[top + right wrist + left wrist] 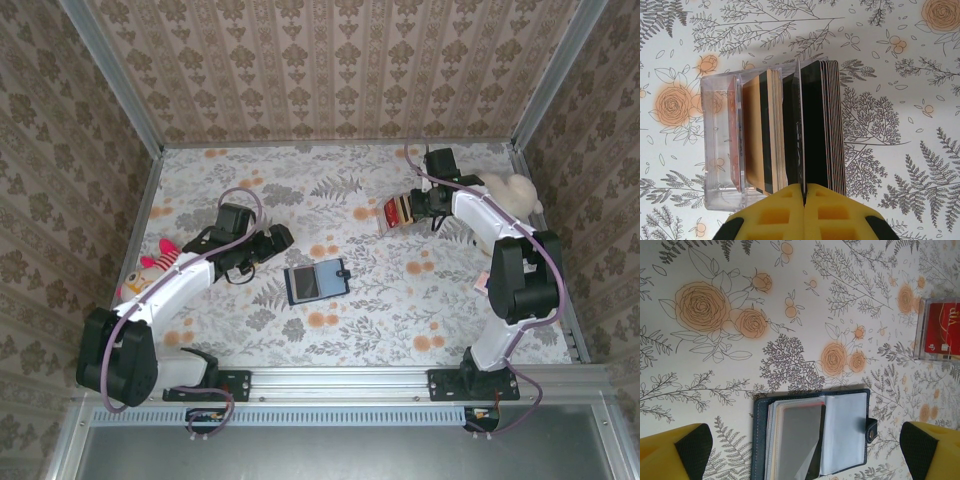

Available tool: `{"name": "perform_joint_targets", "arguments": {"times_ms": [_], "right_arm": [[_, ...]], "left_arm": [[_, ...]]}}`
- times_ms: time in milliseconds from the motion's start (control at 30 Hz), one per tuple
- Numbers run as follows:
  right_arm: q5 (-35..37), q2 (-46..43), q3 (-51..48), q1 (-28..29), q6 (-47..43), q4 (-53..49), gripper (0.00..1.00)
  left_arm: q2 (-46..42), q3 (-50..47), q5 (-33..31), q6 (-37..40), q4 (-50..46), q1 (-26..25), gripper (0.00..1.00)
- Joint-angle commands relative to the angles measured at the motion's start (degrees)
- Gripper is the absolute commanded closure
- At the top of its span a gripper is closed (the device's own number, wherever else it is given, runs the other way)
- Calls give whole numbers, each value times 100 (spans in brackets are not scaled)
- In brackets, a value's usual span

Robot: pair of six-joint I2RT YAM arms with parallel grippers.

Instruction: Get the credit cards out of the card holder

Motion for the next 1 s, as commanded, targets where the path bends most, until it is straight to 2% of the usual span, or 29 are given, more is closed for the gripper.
{"name": "perform_joint_targets", "arguments": {"times_ms": [0,633,733,967], "right_arm": [[78,166,137,-15,56,-175,98],[392,421,190,108,-71,-176,97],[434,383,182,117,-93,-174,94],[298,118,216,135,54,-239,81]], "left_arm": [[25,75,70,119,51,52,0],[-11,-12,106,151,61,81,0],[-11,-24,118,151,62,85,0],[-28,-13,173,160,77,88,0]]}}
